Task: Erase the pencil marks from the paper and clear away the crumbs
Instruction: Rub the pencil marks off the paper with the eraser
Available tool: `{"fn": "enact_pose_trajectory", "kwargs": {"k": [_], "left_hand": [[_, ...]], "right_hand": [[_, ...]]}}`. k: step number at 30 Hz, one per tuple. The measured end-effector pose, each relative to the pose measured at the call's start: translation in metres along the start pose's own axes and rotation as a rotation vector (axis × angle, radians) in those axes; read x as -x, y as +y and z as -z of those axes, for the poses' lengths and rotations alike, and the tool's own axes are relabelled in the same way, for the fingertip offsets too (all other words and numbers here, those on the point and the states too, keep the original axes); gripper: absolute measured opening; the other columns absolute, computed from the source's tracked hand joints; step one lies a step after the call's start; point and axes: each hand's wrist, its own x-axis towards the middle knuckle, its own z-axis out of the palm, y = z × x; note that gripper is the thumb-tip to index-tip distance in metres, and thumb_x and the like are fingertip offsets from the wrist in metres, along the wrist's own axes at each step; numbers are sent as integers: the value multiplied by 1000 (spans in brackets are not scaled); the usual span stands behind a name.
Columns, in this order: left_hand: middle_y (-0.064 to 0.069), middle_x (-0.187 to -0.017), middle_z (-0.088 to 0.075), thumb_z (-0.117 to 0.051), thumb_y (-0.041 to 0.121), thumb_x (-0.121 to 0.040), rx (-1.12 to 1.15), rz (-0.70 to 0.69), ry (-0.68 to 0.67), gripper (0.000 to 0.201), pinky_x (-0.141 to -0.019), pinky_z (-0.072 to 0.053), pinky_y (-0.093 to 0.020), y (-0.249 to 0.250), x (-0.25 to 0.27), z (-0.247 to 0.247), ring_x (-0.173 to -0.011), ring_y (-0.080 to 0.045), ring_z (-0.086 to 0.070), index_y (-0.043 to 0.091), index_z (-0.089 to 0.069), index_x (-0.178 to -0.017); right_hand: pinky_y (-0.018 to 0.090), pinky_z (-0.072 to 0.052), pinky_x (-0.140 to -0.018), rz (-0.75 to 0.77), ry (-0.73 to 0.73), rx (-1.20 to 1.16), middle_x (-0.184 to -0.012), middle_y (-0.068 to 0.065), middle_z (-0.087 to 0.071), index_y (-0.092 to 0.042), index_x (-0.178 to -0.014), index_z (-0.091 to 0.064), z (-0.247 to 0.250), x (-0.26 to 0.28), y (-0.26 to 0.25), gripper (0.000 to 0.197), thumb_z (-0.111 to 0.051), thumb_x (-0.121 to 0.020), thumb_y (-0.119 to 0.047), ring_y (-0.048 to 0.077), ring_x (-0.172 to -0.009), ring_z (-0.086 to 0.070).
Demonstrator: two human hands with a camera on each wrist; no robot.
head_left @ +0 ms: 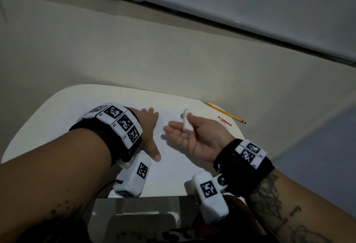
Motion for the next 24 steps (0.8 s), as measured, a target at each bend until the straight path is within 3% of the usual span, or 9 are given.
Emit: {"fn": "enact_pose_trajectory", "kwargs": {"k": [3,6,8,10,12,14,18,22,24], "left_hand": [[-10,-163,11,-73,77,-59,19,1,-38,144,-120,-18,-50,-1,-2,-1,-151,-25,1,9,10,-154],[-10,-164,8,-73,76,-59,3,-6,-18,142,-119,-19,-49,-2,-2,-1,-151,-24,-2,8,7,-155],[-10,-164,4,-74,75,-59,1,-14,0,140,-118,-22,-49,-2,-1,-2,-151,-25,-6,7,3,-154],[-10,-164,0,-74,76,-59,-5,-13,7,139,-118,-23,-50,-1,-1,-2,-150,-26,-10,7,1,-155],[-10,-163,-5,-74,76,-58,-3,-12,20,138,-117,-25,-50,-2,-3,-3,-150,-26,-13,8,-2,-154],[-9,-164,3,-75,76,-57,14,-5,4,143,-119,-20,-49,-3,-6,-4,-151,-24,-6,10,5,-156],[-8,-164,6,-79,76,-50,72,-8,29,148,-120,-19,-48,-4,-11,-8,-151,-24,-4,17,6,-157],[-15,-161,-12,-79,75,-50,40,-1,49,142,-114,-30,-50,-4,-11,-9,-147,-28,-20,6,-9,-153],[-15,-160,-14,-79,76,-48,44,2,47,142,-113,-31,-51,-5,-8,-8,-146,-29,-22,5,-13,-151]], "right_hand": [[37,-59,-74,-43,-17,150,-86,25,-72,12,-100,-60,-5,-16,9,53,-36,-106,-35,34,-84,-70],[36,-60,-71,29,88,110,-90,23,-71,10,-107,-57,-1,-37,-2,49,-33,-107,-33,31,-90,-69],[36,-60,-72,178,237,2,-98,18,-68,1,-133,-49,7,-48,-19,42,-32,-108,-28,28,-92,-69],[34,-55,-87,294,350,-87,-98,11,-64,-12,-147,-38,13,-50,-34,41,-29,-108,-24,26,-103,-66],[36,-48,-100,297,303,-156,-98,12,-63,-8,-143,-42,9,-50,-35,41,-30,-108,-26,27,-115,-61],[38,-49,-103,208,189,-151,-106,18,-64,4,-130,-52,-7,-50,-22,46,-36,-107,-33,29,-118,-60],[40,-60,-71,195,124,-125,-108,21,-64,-8,-138,-44,-31,-62,4,37,-36,-107,-28,27,-86,-69],[34,-50,-99,338,260,-84,-92,10,-60,-10,-143,-40,-23,-67,-5,38,-30,-107,-16,18,-85,-64],[32,-47,-101,416,324,-123,-84,4,-56,-2,-141,-44,-15,-71,-13,40,-32,-106,-19,13,-73,-58]]}}
